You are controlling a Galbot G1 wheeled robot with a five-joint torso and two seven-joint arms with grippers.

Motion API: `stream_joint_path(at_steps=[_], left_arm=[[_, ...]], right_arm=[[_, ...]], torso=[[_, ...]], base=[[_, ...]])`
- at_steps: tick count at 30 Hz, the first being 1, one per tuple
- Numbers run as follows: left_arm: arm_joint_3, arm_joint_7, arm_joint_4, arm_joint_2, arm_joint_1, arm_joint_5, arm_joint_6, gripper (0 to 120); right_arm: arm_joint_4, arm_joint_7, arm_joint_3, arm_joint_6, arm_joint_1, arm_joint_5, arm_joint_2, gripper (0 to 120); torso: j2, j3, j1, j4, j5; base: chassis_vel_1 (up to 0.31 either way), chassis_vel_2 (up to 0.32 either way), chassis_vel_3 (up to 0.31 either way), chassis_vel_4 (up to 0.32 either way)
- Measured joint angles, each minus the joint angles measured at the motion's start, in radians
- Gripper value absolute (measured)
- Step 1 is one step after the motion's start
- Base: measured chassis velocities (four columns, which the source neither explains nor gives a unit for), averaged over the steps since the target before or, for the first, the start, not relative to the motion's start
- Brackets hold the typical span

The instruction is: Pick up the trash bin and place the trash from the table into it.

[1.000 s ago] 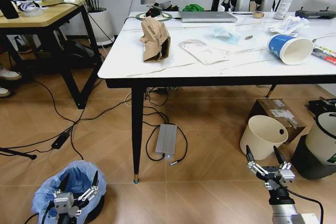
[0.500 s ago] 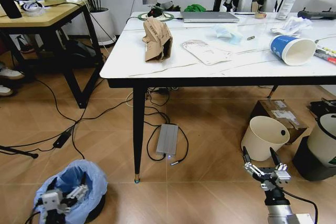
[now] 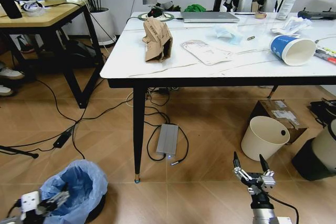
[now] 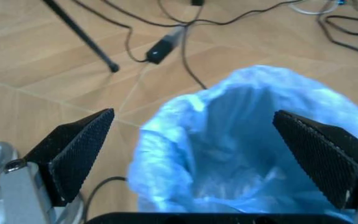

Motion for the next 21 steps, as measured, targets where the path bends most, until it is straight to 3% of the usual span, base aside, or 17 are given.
stream_joint_path(at_steps=[21], left_arm=[[0.065,0.047,0.314,-0.01,-0.201,-0.016,0.005,97]], right_arm=[[-0.002,-0.002,0.002,0.014,-0.017,0.001,-0.001,100]], torso=[[0.0,0.0,0.0,-0.0001,0.0003]], base=[[0.0,0.0,0.0,0.0]])
